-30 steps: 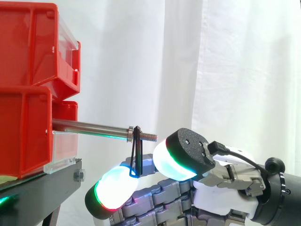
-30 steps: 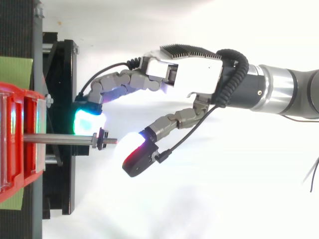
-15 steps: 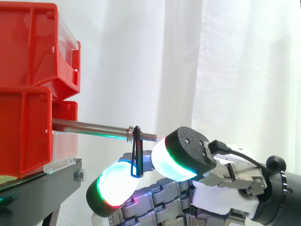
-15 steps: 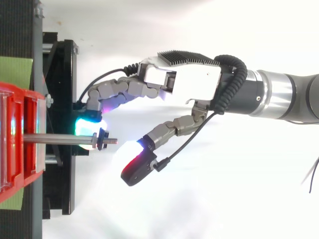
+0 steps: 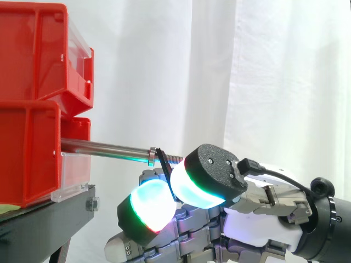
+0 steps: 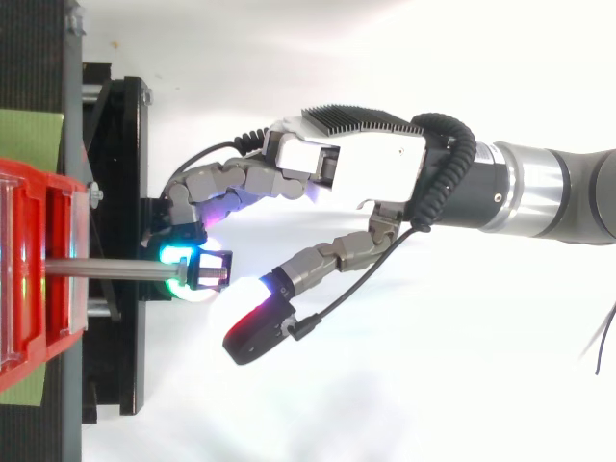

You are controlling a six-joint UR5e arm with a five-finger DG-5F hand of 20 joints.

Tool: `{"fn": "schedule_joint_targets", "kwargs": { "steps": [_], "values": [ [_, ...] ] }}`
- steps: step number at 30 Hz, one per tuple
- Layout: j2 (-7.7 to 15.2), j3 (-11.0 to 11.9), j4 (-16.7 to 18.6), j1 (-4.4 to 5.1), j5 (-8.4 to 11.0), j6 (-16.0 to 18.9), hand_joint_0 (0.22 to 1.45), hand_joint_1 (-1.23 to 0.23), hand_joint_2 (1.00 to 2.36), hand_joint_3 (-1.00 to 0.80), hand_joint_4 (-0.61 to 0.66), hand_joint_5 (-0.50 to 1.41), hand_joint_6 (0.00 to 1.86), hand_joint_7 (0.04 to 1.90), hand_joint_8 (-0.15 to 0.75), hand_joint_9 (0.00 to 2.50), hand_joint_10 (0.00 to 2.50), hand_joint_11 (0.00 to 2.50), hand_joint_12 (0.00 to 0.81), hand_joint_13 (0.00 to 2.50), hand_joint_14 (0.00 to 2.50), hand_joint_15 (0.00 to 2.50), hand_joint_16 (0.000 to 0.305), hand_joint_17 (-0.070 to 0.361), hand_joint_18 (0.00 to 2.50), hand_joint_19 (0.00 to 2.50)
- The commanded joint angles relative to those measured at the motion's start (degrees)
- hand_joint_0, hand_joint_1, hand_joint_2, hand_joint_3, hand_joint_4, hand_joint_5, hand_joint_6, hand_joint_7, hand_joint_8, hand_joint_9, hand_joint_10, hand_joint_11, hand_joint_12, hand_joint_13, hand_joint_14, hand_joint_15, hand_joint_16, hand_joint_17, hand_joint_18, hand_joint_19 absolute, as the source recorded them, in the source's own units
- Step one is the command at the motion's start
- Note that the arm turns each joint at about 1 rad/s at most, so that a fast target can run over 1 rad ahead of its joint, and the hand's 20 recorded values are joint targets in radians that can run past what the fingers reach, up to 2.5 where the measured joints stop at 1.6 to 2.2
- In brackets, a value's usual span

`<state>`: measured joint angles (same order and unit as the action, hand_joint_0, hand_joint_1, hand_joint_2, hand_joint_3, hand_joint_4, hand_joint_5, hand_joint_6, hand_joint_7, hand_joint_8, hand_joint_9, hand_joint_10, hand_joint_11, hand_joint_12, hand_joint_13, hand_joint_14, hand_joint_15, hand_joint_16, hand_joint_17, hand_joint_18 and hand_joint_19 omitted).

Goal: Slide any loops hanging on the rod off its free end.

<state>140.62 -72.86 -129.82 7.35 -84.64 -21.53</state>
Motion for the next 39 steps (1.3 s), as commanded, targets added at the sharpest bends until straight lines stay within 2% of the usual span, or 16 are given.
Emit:
{"fn": "schedule_joint_targets", "kwargs": {
  "steps": [1,15,25,33,39],
  "values": [
    [-0.08,0.00,0.01,-0.06,0.00,0.00,0.60,-0.70,1.01,-0.35,0.23,-0.13,0.54,1.46,0.307,0.76,0.00,0.03,0.268,0.73,0.00,0.04,0.034,0.076,0.60,0.06],
    [0.01,0.09,-0.17,-0.32,-0.26,0.53,0.61,-0.73,1.02,-0.27,0.19,-0.20,0.81,1.24,0.308,0.76,0.00,0.09,0.274,0.73,0.00,0.04,0.037,0.083,0.64,0.09],
    [-0.08,0.18,-1.49,-0.32,-0.35,1.32,0.60,-0.70,1.02,-0.20,0.16,-0.21,0.83,1.27,0.306,0.76,0.00,0.11,0.273,0.73,0.00,0.05,0.039,0.087,0.65,0.11],
    [-0.43,0.27,-2.72,-0.41,-2.11,2.20,0.60,-0.70,1.02,-0.21,0.16,-0.21,0.83,1.26,0.305,0.76,0.00,0.12,0.274,0.73,0.00,0.05,0.040,0.089,0.66,0.12],
    [-2.37,0.27,-7.55,-0.41,-3.16,1.93,0.61,-0.70,1.02,-0.21,0.16,-0.21,0.83,1.25,0.304,0.76,0.00,0.11,0.273,0.73,0.00,0.05,0.040,0.090,0.66,0.13]
  ]
}}
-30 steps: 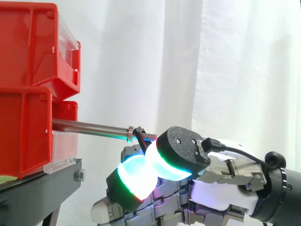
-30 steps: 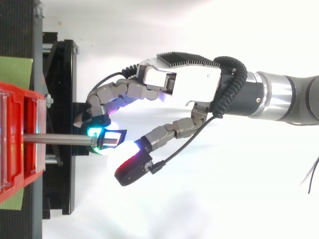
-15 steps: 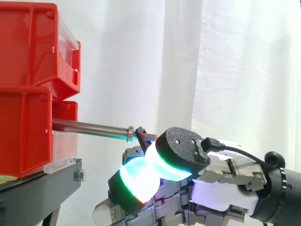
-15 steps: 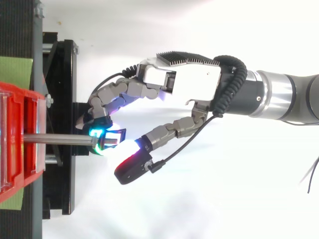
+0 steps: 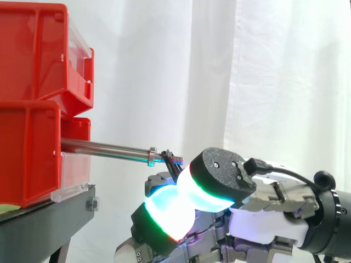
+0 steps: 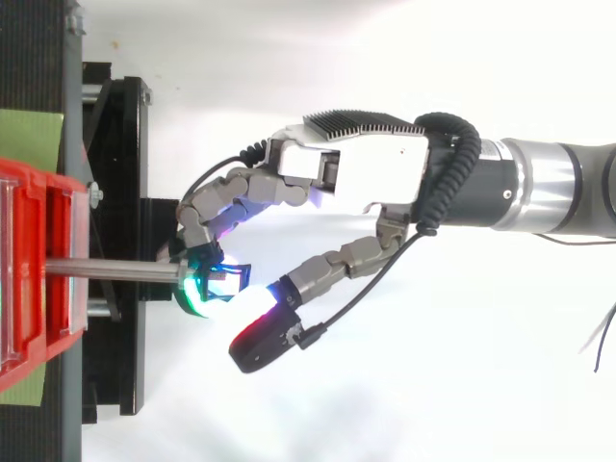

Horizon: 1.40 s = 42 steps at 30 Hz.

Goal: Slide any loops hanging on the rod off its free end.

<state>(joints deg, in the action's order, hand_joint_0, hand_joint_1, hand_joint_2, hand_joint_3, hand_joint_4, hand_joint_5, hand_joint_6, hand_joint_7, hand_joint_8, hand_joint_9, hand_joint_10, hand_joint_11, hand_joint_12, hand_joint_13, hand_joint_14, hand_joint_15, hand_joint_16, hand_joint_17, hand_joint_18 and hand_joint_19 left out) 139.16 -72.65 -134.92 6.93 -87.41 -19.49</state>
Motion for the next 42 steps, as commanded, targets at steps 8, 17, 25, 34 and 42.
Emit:
{"fn": "schedule_joint_targets", "kwargs": {
  "steps": [8,17,25,34,42],
  "values": [
    [-3.98,-0.03,-11.06,-0.25,-2.33,-1.07,0.61,-0.70,1.02,-0.22,0.16,-0.21,0.83,1.25,0.306,0.76,0.00,0.11,0.273,0.73,0.00,0.05,0.040,0.090,0.67,0.13],
    [-8.47,-0.12,-21.79,-0.33,-2.15,-1.07,0.61,-0.72,1.02,-0.23,0.18,-0.21,0.83,1.24,0.308,0.76,0.00,0.12,0.275,0.73,0.00,0.05,0.041,0.091,0.67,0.13],
    [-10.93,-0.12,-27.85,0.02,-0.57,-0.55,0.62,-0.76,1.02,-0.30,0.18,-0.21,0.83,1.25,0.307,0.76,0.00,0.11,0.275,0.73,0.00,0.06,0.041,0.092,0.68,0.14],
    [-12.07,-0.12,-30.66,0.19,1.54,1.39,0.64,-0.79,1.01,-0.39,0.18,-0.21,0.83,1.24,0.306,0.77,0.00,0.12,0.272,0.74,0.00,0.06,0.041,0.093,0.70,0.14],
    [-12.42,-0.12,-33.39,0.63,3.73,4.90,0.64,-0.79,1.00,-0.50,0.19,-0.21,0.83,1.24,0.302,0.78,0.00,0.13,0.271,0.74,0.00,0.05,0.041,0.093,0.71,0.14]
  ]
}}
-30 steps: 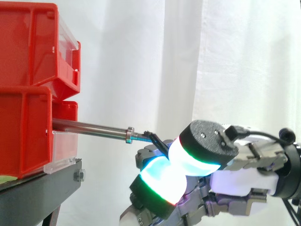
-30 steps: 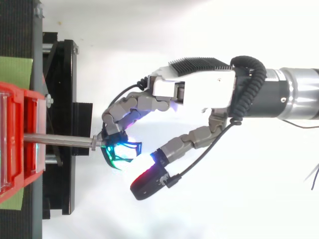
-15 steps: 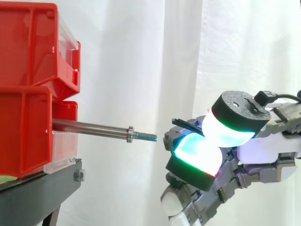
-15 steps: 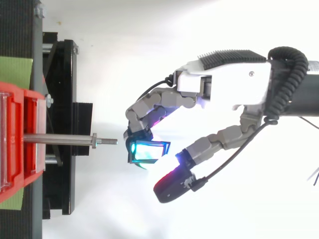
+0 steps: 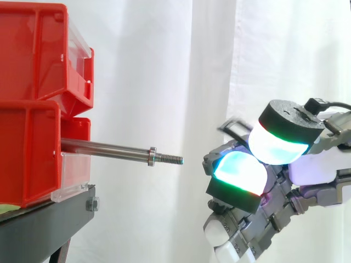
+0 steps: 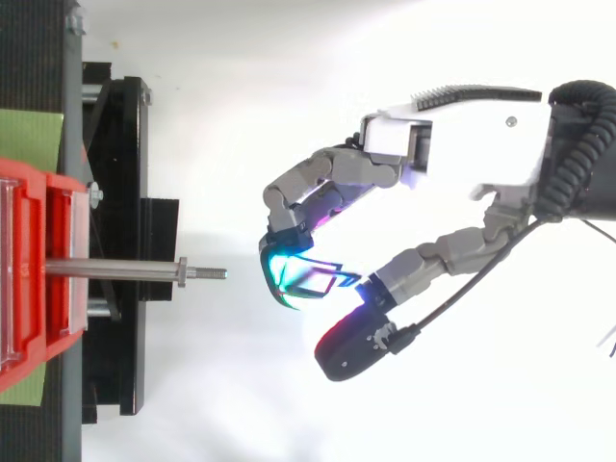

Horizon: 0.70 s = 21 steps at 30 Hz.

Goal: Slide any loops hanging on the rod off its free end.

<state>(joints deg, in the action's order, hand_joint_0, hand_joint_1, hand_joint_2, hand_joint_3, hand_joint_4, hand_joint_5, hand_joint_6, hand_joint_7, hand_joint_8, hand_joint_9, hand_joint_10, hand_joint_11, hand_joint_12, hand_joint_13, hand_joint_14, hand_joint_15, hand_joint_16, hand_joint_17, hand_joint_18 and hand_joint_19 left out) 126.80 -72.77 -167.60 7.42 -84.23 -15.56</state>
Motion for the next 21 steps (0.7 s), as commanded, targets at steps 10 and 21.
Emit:
{"fn": "schedule_joint_targets", "kwargs": {
  "steps": [10,21],
  "values": [
    [-0.06,-0.01,-1.32,0.41,0.73,3.43,0.61,-0.71,1.00,-0.50,0.19,-0.21,0.83,1.24,0.299,0.78,0.00,0.12,0.272,0.75,0.00,0.05,0.042,0.095,0.72,0.16],
    [-0.06,0.17,-1.41,0.49,0.91,3.69,0.63,-0.63,1.01,-0.36,0.15,-0.21,0.84,1.27,0.306,0.77,0.00,0.12,0.271,0.75,0.00,0.07,0.042,0.095,0.71,0.17]
  ]
}}
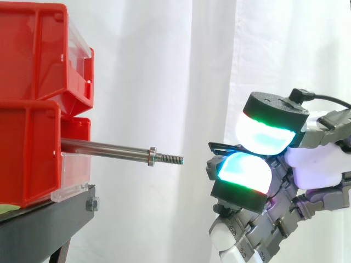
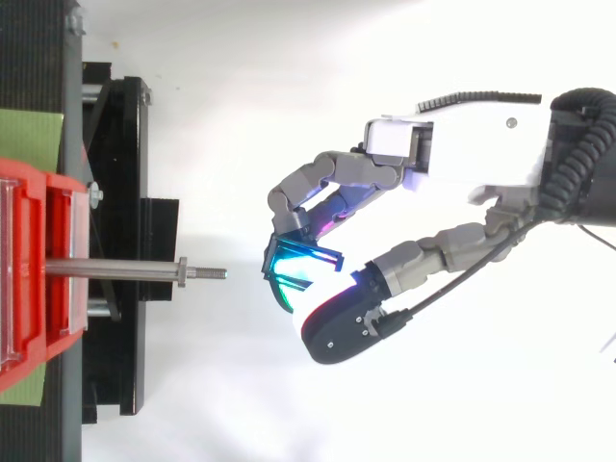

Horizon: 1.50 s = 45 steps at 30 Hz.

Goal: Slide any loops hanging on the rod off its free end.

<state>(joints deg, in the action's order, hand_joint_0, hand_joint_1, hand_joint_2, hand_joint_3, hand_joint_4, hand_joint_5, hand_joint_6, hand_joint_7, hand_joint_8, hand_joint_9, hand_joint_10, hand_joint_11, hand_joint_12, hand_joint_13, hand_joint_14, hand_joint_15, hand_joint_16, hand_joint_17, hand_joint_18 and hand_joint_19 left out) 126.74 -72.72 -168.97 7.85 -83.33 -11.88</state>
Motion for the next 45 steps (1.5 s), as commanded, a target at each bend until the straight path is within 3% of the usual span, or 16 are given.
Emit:
{"fn": "schedule_joint_targets", "kwargs": {
  "steps": [1,6,10,13,29,38,45],
  "values": [
    [0.00,0.30,-0.04,0.06,0.01,0.01,0.63,-0.65,1.01,-0.35,0.15,-0.21,0.84,1.26,0.305,0.76,0.00,0.12,0.271,0.75,0.00,0.06,0.043,0.096,0.71,0.16],
    [0.00,2.94,-1.45,-0.65,-0.17,-0.07,0.65,-0.80,1.01,-0.37,0.18,-0.22,0.84,1.24,0.298,0.74,0.00,0.11,0.273,0.73,0.00,0.06,0.044,0.098,0.71,0.16],
    [0.00,5.31,-6.28,-1.26,-0.34,-0.07,0.67,-0.82,1.01,-0.43,0.18,-0.22,0.84,1.22,0.291,0.73,0.00,0.12,0.271,0.74,0.00,0.06,0.044,0.099,0.72,0.16],
    [0.00,5.49,-7.25,-1.44,-0.34,-0.07,0.68,-0.83,1.00,-0.50,0.19,-0.22,0.84,1.21,0.290,0.74,0.00,0.12,0.271,0.74,0.00,0.06,0.044,0.099,0.73,0.16],
    [0.00,6.37,-7.69,-1.70,-0.96,-0.07,0.59,-0.75,1.00,-0.50,0.19,-0.21,0.83,1.21,0.290,0.75,0.00,0.11,0.272,0.75,0.00,0.06,0.045,0.101,0.73,0.17],
    [0.00,6.89,-9.97,-2.14,-1.13,0.19,0.70,-0.90,1.00,-0.50,0.16,-0.21,0.83,1.22,0.274,0.72,0.00,0.11,0.267,0.75,0.00,0.07,0.045,0.100,0.73,0.16],
    [-0.27,7.68,-12.35,-2.14,-0.78,1.42,0.67,-0.89,1.00,-0.50,0.17,-0.21,0.83,1.21,0.270,0.72,0.00,0.12,0.263,0.75,0.00,0.07,0.044,0.099,0.73,0.15]
  ]
}}
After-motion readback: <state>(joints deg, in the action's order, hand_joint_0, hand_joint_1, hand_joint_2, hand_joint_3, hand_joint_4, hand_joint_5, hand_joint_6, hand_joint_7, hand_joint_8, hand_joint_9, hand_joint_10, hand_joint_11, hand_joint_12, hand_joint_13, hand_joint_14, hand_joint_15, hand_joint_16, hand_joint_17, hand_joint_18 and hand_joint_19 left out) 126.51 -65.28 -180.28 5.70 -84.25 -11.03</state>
